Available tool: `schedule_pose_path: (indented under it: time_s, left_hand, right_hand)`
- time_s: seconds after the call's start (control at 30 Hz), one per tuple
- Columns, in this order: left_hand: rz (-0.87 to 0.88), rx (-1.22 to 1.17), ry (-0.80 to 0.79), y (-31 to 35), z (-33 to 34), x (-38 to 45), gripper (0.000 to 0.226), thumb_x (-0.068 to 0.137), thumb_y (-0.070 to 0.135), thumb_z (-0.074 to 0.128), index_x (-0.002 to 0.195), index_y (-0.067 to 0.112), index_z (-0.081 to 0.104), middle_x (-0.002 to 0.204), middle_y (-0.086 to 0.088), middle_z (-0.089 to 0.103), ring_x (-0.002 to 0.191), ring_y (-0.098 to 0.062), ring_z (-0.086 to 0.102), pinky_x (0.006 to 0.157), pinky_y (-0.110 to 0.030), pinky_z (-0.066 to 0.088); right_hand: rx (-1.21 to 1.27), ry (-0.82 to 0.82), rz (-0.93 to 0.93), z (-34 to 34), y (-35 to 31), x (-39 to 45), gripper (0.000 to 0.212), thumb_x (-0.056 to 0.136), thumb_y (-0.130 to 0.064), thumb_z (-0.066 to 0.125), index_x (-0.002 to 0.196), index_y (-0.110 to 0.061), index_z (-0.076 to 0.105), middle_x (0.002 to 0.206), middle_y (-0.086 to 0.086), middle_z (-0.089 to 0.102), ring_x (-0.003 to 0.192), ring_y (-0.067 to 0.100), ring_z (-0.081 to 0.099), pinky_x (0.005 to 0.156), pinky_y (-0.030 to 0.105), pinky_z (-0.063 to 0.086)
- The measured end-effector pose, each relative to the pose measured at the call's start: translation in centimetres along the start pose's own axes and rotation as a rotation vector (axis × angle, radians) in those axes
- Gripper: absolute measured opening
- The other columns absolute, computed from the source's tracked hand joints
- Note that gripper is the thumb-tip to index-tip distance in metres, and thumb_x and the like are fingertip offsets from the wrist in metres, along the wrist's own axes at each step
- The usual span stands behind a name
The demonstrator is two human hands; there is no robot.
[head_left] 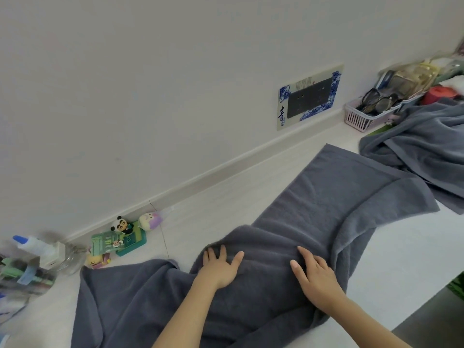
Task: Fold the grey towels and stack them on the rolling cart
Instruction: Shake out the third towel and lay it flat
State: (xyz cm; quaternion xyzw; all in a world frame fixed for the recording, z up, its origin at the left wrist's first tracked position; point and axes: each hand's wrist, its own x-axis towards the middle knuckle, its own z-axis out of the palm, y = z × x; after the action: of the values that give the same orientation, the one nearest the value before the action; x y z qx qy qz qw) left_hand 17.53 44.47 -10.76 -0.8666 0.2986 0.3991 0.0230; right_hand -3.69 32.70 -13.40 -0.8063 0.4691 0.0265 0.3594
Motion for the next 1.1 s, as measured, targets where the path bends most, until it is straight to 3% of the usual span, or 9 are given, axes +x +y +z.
schedule_pose_path:
  time_s: [0.2, 0.33, 0.47, 0.53, 0.63, 0.73, 0.9, 1.0, 1.1]
  left_hand:
    - [-0.074, 0.005, 0.082, -0.6, -0.6, 2.1, 0.080, 0.090, 0.071, 0.008, 0.151, 0.024, -0.013, 0.156, -0.009, -0.025, 0.144, -0.026, -0.023, 0.115, -0.056, -0.008]
    - [-0.093, 0.043, 0.205, 1.0, -0.6, 1.9, 0.080, 0.092, 0.066, 0.004, 0.153, 0.015, 0.000, 0.159, -0.013, -0.010, 0.146, -0.027, -0.013, 0.115, -0.056, -0.008]
    - [0.192, 0.039, 0.277, 5.8, 3.4, -0.6, 0.076, 0.093, 0.064, 0.008, 0.153, 0.017, 0.011, 0.160, -0.007, -0.009, 0.146, -0.018, -0.013, 0.116, -0.049, -0.012]
    - [0.295, 0.035, 0.205, 7.3, 5.7, -1.4, 0.093, 0.074, 0.075, -0.008, 0.153, 0.027, 0.002, 0.159, -0.001, -0.017, 0.144, -0.015, -0.022, 0.113, -0.049, -0.020]
    - [0.301, 0.160, 0.183, 6.8, 7.1, -0.7, 0.110, 0.048, 0.079, -0.026, 0.149, 0.035, -0.014, 0.156, 0.002, -0.028, 0.137, -0.014, -0.033, 0.099, -0.047, -0.035]
    - [0.244, 0.198, 0.174, 5.9, 6.5, -0.2, 0.086, 0.070, 0.076, -0.015, 0.147, 0.037, -0.019, 0.153, 0.004, -0.032, 0.139, -0.018, -0.032, 0.107, -0.051, -0.027]
    - [0.160, 0.130, 0.172, 5.5, 4.5, 1.3, 0.061, 0.097, 0.057, 0.009, 0.149, 0.034, -0.014, 0.156, 0.004, -0.027, 0.142, -0.019, -0.026, 0.114, -0.051, -0.017]
    - [0.130, 0.063, 0.201, 6.4, 3.9, 1.3, 0.061, 0.098, 0.055, 0.010, 0.152, 0.029, -0.004, 0.158, -0.001, -0.019, 0.145, -0.020, -0.020, 0.116, -0.051, -0.013]
    - [0.182, -0.008, 0.219, 8.6, 4.3, 0.2, 0.060, 0.100, 0.052, 0.013, 0.153, 0.026, 0.003, 0.160, -0.002, -0.012, 0.146, -0.016, -0.015, 0.116, -0.046, -0.013]
  right_hand:
    - [-0.371, 0.184, 0.110, -2.2, 1.1, -0.4, 0.063, 0.093, -0.062, 0.020, 0.144, -0.026, 0.026, 0.143, -0.007, 0.039, 0.128, 0.019, 0.037, 0.090, 0.034, 0.046]
    - [-0.473, 0.202, 0.210, -2.5, 2.8, -1.5, 0.065, 0.092, -0.064, 0.020, 0.142, -0.024, 0.028, 0.133, 0.002, 0.044, 0.119, 0.023, 0.045, 0.082, 0.032, 0.048]
    - [-0.354, 0.197, 0.108, -2.9, 3.6, -1.6, 0.080, 0.092, -0.064, 0.008, 0.120, -0.011, 0.061, 0.111, 0.013, 0.059, 0.094, 0.034, 0.060, 0.067, 0.041, 0.054]
    - [-0.330, 0.181, 0.040, -2.4, 4.6, -1.2, 0.101, 0.082, -0.072, -0.012, 0.126, -0.013, 0.058, 0.127, 0.013, 0.056, 0.112, 0.036, 0.055, 0.087, 0.046, 0.050]
    - [-0.315, 0.149, 0.011, -1.6, 6.5, -1.2, 0.122, 0.056, -0.077, -0.036, 0.147, -0.027, 0.029, 0.155, 0.000, 0.024, 0.143, 0.023, 0.019, 0.114, 0.036, 0.016]
    - [-0.347, 0.154, -0.007, -1.9, 6.7, -1.5, 0.122, 0.052, -0.077, -0.038, 0.149, -0.030, 0.019, 0.156, -0.007, 0.019, 0.143, 0.017, 0.017, 0.112, 0.031, 0.015]
    - [-0.168, 0.018, -0.111, -3.6, 5.7, -0.3, 0.117, 0.055, -0.086, -0.024, 0.146, -0.031, 0.025, 0.150, -0.012, 0.027, 0.137, 0.011, 0.023, 0.111, 0.026, 0.021]
    - [-0.052, 0.066, -0.108, -5.7, 5.8, 0.6, 0.068, 0.090, -0.065, 0.020, 0.140, -0.023, 0.040, 0.141, -0.007, 0.044, 0.131, 0.012, 0.034, 0.106, 0.023, 0.028]
    - [-0.159, 0.264, -0.137, -7.7, 7.0, 1.9, 0.046, 0.097, -0.043, 0.035, 0.132, -0.019, 0.051, 0.132, -0.005, 0.054, 0.123, 0.019, 0.045, 0.101, 0.029, 0.033]
